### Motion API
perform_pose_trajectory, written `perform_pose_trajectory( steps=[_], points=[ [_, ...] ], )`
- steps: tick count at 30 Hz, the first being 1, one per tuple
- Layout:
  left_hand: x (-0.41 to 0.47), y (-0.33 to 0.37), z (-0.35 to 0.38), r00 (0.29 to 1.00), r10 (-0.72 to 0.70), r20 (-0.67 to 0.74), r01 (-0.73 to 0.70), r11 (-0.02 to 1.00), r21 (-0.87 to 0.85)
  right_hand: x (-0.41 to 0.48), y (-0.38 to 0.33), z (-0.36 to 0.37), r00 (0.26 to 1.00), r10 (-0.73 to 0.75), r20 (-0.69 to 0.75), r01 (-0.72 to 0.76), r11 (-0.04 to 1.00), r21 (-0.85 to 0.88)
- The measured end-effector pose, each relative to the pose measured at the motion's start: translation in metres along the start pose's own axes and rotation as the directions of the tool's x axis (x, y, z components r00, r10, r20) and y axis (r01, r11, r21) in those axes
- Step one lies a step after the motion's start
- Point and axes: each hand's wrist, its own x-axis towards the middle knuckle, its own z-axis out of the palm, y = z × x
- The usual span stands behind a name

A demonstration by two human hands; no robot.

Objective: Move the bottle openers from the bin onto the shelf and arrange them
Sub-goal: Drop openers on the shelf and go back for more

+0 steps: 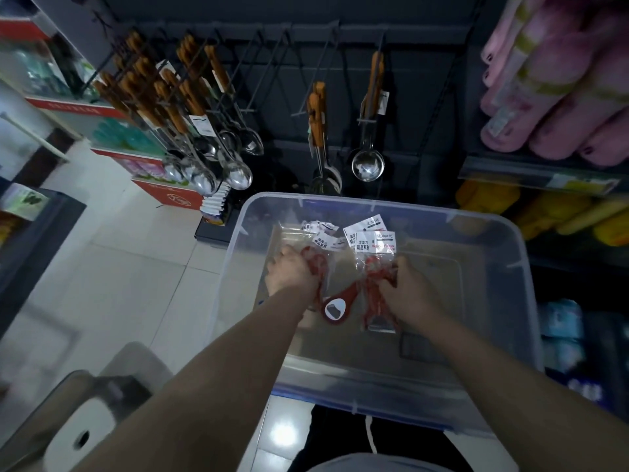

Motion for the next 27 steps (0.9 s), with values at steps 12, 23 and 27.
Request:
perform_pose_trajectory(
  steps=[12, 23, 27],
  points=[
    [-0.032, 0.071, -0.054, 0.869, 0.495, 0.016, -0.460, 0.819, -0.343, -0.056, -0.023, -0.067, 0.861, 0.077, -0.503, -0.050, 0.997, 0.067],
    [-0.174, 0.227, -0.045, 0.447, 0.892, 0.064, -0.770, 0.420, -0.481, -0.206, 0.050, -0.153, 0.398, 0.454, -0.797, -0.344, 0.879, 0.329],
    [-0.260, 0.260, -0.025, 0.235, 0.966, 0.109, -0.828, 0.258, -0.498, -0.281, 0.090, -0.163, 0.224, 0.556, -0.800, -0.427, 0.794, 0.433]
  ],
)
